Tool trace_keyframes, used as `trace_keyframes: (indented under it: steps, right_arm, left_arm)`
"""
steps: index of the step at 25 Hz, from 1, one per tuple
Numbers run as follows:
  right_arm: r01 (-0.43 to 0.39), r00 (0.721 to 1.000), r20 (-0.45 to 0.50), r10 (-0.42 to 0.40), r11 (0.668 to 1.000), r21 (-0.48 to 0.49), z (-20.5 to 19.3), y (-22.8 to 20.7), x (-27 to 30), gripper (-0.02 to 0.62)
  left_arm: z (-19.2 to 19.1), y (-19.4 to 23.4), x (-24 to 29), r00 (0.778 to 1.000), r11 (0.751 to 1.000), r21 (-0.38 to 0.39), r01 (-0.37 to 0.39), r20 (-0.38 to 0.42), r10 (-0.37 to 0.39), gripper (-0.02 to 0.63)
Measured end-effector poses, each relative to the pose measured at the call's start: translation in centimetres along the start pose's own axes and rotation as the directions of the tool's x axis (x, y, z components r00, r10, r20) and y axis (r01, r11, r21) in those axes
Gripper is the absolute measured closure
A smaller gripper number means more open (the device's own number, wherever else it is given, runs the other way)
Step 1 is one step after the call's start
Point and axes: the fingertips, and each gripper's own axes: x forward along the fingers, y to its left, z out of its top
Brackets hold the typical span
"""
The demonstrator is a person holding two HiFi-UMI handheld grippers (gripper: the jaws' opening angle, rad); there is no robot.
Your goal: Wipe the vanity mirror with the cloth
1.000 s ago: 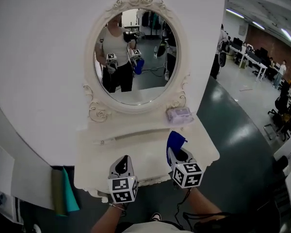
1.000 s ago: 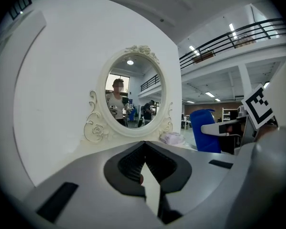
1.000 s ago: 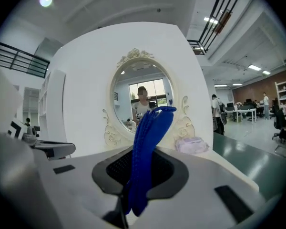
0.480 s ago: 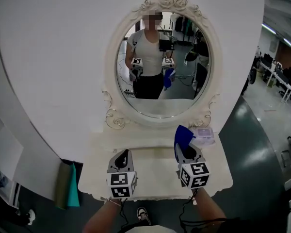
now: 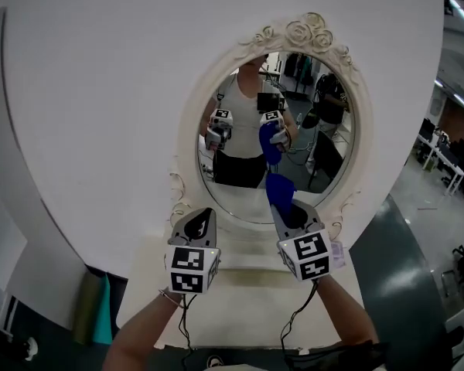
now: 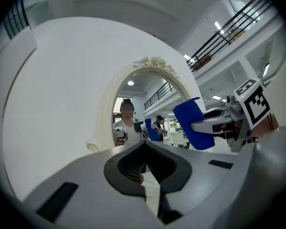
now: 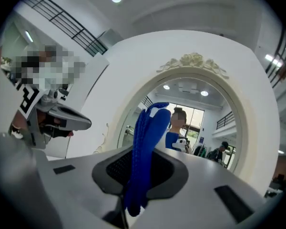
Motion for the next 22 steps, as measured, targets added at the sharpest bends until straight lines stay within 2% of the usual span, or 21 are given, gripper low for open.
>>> trace_keyframes:
  steps: [3,8,11,16,22]
  right_arm:
    - [-0.010,1.000,0.000,0.010,0.998,-0.062,2.6,-1.4,2.8,0.525]
    - [0.041,0.999,0.030,-0.037,0.989,-0.145,7.3,-4.7,5.8,0.525]
    - [0.045,0.999,0.020,-0.041,0.966,-0.256,9.7,-5.4,7.1,0.525]
    - [0.056,0.998,-0.004,-0.065,0.888,-0.456,14.1,-6.2,9.0,0.525]
    - [0.139,0.985,0.016,-0.173,0.731,-0.668,19.8,-6.9,10.5,0.526]
  left_arm:
    - [3.2,2.3,1.8,0.999,1.000,0.016,-0.016,0.039,0.015,0.597]
    - [8.5,5.5,4.8,0.994,0.997,0.035,-0.062,0.096,0.059,0.597]
    - [11.5,6.4,6.2,0.989,0.996,0.023,-0.083,0.124,0.079,0.597]
    - [15.0,7.1,8.2,0.985,0.994,0.017,-0.112,0.134,0.109,0.597]
    - [18.0,8.4,9.0,0.978,0.987,0.053,-0.152,0.154,0.142,0.597]
